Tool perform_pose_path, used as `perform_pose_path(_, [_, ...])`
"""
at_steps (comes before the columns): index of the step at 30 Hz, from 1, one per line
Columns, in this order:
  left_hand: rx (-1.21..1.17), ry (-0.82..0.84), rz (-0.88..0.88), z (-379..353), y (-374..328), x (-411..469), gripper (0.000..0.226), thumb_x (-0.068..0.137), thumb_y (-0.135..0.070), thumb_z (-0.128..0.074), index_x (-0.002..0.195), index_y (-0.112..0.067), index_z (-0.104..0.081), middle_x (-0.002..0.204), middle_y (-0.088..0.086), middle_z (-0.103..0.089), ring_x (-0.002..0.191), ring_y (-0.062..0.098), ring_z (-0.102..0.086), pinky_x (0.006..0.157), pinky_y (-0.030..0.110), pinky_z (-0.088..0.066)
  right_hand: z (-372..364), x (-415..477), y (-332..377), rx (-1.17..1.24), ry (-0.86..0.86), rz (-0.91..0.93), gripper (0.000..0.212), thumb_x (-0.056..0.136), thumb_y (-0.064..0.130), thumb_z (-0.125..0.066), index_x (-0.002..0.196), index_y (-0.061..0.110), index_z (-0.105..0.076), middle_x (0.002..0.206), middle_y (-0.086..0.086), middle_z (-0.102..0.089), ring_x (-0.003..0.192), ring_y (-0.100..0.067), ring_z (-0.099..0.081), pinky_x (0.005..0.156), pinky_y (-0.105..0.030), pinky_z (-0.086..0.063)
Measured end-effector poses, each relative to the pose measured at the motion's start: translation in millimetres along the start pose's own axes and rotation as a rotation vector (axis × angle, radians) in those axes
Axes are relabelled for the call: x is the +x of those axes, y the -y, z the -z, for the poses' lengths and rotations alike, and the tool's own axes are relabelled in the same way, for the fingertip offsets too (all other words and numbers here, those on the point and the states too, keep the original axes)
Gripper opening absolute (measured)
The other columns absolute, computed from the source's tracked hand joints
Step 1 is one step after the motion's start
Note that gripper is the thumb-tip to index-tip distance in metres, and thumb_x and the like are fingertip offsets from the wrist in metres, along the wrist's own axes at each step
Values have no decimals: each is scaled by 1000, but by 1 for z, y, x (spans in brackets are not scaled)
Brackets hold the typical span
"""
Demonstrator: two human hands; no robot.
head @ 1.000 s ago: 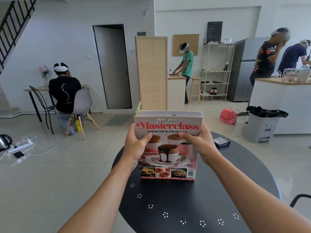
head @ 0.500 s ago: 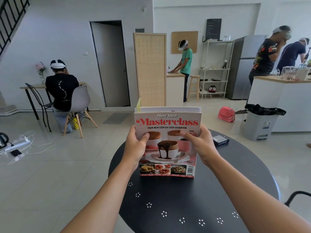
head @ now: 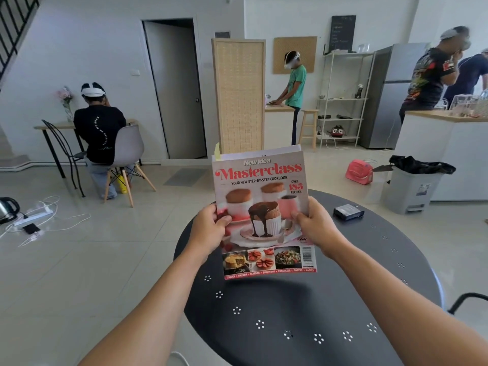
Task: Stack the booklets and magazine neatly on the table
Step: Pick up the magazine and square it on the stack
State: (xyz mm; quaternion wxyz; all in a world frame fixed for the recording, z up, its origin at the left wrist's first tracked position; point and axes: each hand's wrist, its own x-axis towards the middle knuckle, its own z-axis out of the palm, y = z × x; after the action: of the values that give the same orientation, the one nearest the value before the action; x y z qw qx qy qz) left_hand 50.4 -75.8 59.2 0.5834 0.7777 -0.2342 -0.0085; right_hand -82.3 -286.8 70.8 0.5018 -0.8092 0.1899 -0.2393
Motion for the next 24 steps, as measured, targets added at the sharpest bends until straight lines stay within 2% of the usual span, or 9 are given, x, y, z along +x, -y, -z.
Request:
perform_pose_path(2, [37,6,23,0,-4,4,19,94,-7,-64,90,-26,-63,94,-4,-73,69,12,-73,50,17,-55,3,9,7,-36,40,-66,23,92,8,-50,107,24,-58,92,-6,-75,84,-28,-73,79,-52,-59])
perform_pose_path(4, [73,25,63,-2,-3,12,17,92,-4,-66,88,-21,-65,93,1,-74,63,14,-74,49,19,-55,5,17,9,-60,95,-141,23,91,5,-50,107,17,-61,92,-12,-76,85,-33,-74,83,-56,-58])
perform_pose_path(6, [91,48,112,-4,0,19,9,90,-2,-67,90,-11,-68,92,6,-75,66,19,-74,51,25,-56,5,24,7,-69,134,-206,22,91,2,-51,107,11,-63,94,-16,-76,86,-34,-74,84,-57,-57])
perform_pose_path(9, [158,84,172,-8,7,30,6,90,-6,-67,87,-10,-69,85,6,-75,63,19,-74,56,33,-59,-1,34,-1,-78,160,-286,21,91,2,-55,111,6,-61,100,-16,-74,88,-33,-74,84,-55,-58])
perform_pose_path(12, [212,116,214,-14,17,43,6,89,-7,-68,85,-11,-69,81,5,-74,55,13,-70,51,28,-54,-9,44,-14,-105,174,-328,22,89,1,-55,110,4,-62,101,-16,-74,88,-33,-74,83,-54,-59])
perform_pose_path(16, [295,173,271,-24,31,64,3,87,-9,-69,85,-9,-71,76,7,-74,63,16,-70,51,27,-49,-18,62,-31,-161,171,-379,21,85,-1,-52,101,-2,-66,93,-17,-75,82,-32,-75,80,-53,-60])
perform_pose_path(20, [362,208,336,-34,47,84,4,87,-9,-67,83,-9,-68,73,6,-70,58,14,-62,43,23,-39,-28,82,-46,-214,180,-402,19,84,3,-59,102,2,-65,95,-13,-75,82,-27,-74,79,-46,-62])
perform_pose_path(24, [415,203,392,-44,61,107,3,85,-7,-66,83,-6,-67,79,9,-71,60,16,-62,47,26,-41,-39,104,-58,-259,196,-420,16,85,7,-63,101,5,-64,95,-10,-74,81,-24,-74,77,-42,-62])
